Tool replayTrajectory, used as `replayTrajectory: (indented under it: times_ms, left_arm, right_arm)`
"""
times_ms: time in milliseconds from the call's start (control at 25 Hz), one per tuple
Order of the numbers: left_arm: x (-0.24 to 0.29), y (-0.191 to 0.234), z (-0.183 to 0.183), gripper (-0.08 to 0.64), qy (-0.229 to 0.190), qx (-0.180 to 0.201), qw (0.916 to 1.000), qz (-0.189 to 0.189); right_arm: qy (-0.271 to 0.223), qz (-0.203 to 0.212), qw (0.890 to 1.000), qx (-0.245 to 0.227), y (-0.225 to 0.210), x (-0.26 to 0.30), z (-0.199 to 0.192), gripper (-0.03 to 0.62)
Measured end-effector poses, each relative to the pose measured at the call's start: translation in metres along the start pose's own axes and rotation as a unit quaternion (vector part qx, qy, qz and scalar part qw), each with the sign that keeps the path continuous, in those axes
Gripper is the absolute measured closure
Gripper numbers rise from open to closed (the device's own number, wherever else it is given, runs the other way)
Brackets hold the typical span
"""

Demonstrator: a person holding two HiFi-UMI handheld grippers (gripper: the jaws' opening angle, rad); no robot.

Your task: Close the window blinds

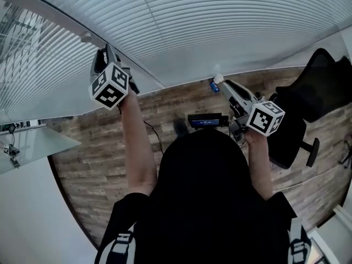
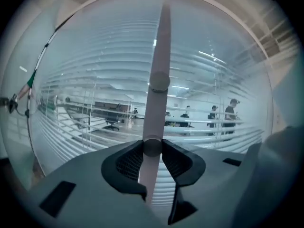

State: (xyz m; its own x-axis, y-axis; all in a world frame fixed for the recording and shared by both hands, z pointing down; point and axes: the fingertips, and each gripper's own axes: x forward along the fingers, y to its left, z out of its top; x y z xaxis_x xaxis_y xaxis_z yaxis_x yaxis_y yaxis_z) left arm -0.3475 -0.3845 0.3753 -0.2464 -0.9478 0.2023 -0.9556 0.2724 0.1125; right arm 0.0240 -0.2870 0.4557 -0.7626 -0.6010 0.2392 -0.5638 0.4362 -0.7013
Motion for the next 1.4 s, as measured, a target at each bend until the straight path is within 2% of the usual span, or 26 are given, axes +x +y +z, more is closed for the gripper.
replayTrajectory:
  times_ms: [80,160,200,240,280,320,360,400,440,480,520,560,720,800,840,920,960,1000,1080,1120,1160,1200,1240,1280,1320,1400]
  left_arm:
    - [0.001,-0.001,-0.004,0.423,0.006,0.088,0.9956,0.031]
    - [0.003,-0.002,-0.008,0.422,0.009,0.184,0.9811,0.060]
    - [0.004,-0.004,-0.009,0.422,0.008,0.211,0.9753,0.064]
    - [0.004,-0.006,-0.010,0.423,0.007,0.214,0.9750,0.060]
    - [0.002,-0.007,-0.010,0.423,0.005,0.192,0.9803,0.047]
    - [0.000,-0.009,-0.010,0.422,0.001,0.147,0.9888,0.028]
    - [-0.003,-0.009,-0.009,0.408,-0.005,0.084,0.9964,0.005]
    - [-0.006,-0.008,-0.007,0.408,-0.014,0.014,0.9997,-0.017]
    - [-0.008,-0.006,-0.005,0.408,-0.023,-0.050,0.9979,-0.035]
    - [-0.010,-0.004,-0.004,0.408,-0.030,-0.097,0.9937,-0.048]
    - [-0.010,-0.002,-0.004,0.408,-0.034,-0.123,0.9903,-0.055]
    - [-0.008,-0.001,-0.004,0.408,-0.034,-0.134,0.9887,-0.059]
    - [-0.003,0.002,-0.004,0.410,-0.026,-0.124,0.9906,-0.050]
    - [-0.003,0.004,-0.004,0.421,-0.019,-0.087,0.9954,-0.037]
    - [-0.002,0.004,-0.003,0.422,-0.015,-0.055,0.9980,-0.026]
    - [-0.001,0.003,-0.005,0.422,0.000,0.035,0.9994,0.005]
    - [0.000,0.003,-0.008,0.422,0.009,0.097,0.9949,0.025]
    - [0.002,0.003,-0.010,0.422,0.019,0.169,0.9841,0.050]
    - [0.003,0.003,-0.013,0.423,0.032,0.303,0.9479,0.093]
    - [0.003,0.003,-0.014,0.423,0.035,0.340,0.9339,0.104]
    - [0.003,0.003,-0.014,0.425,0.035,0.354,0.9285,0.107]
    - [0.003,0.003,-0.013,0.425,0.034,0.350,0.9304,0.104]
    - [0.004,0.003,-0.013,0.425,0.031,0.334,0.9372,0.096]
    - [0.004,0.001,-0.012,0.423,0.025,0.305,0.9483,0.083]
    - [0.003,-0.001,-0.012,0.423,0.019,0.261,0.9629,0.064]
    - [0.000,-0.007,-0.013,0.415,0.007,0.136,0.9906,0.012]
  right_arm:
    - [0.001,-0.001,1.000,-0.001,-0.001,-0.001,0.001,0.517]
    - [0.002,-0.002,1.000,-0.003,-0.003,-0.001,0.002,0.517]
    - [0.001,-0.002,1.000,-0.003,-0.004,-0.001,0.002,0.517]
    - [0.002,-0.001,1.000,-0.004,-0.004,-0.001,0.002,0.518]
    - [0.003,0.000,1.000,-0.005,-0.004,0.000,0.002,0.517]
    - [0.004,0.001,1.000,-0.006,-0.003,0.000,0.001,0.517]
    - [0.005,0.003,1.000,-0.007,-0.002,0.001,0.001,0.517]
    - [0.006,0.005,1.000,-0.008,0.000,0.002,0.001,0.517]
    - [0.006,0.007,1.000,-0.010,0.001,0.002,0.002,0.517]
    - [0.005,0.008,1.000,-0.011,0.002,0.003,0.002,0.517]
    - [0.004,0.010,1.000,-0.011,0.003,0.003,0.003,0.517]
    - [0.004,0.010,1.000,-0.011,0.003,0.003,0.003,0.517]
    - [0.002,0.005,1.000,-0.010,0.002,0.001,0.003,0.517]
    - [0.000,0.004,1.000,-0.010,0.002,0.000,0.004,0.518]
    - [-0.001,0.003,1.000,-0.010,0.002,0.000,0.004,0.517]
    - [-0.002,0.001,1.000,-0.010,0.001,0.000,0.004,0.517]
    - [-0.002,0.001,1.000,-0.009,0.000,0.000,0.004,0.517]
    - [-0.002,0.000,1.000,-0.008,0.000,0.000,0.003,0.518]
    - [-0.002,0.000,1.000,-0.007,-0.001,-0.001,0.002,0.517]
    - [-0.001,0.000,1.000,-0.007,-0.001,-0.001,0.001,0.517]
    - [0.000,0.000,1.000,-0.006,-0.001,-0.001,0.001,0.517]
    - [0.000,0.002,1.000,-0.006,0.000,0.000,0.001,0.517]
    - [0.000,0.003,1.000,-0.007,0.000,0.001,0.000,0.517]
    - [0.000,0.004,1.000,-0.007,0.000,0.001,0.000,0.517]
    - [0.000,0.005,1.000,-0.007,0.001,0.001,0.000,0.517]
    - [0.000,0.005,1.000,-0.007,0.001,0.000,0.000,0.517]
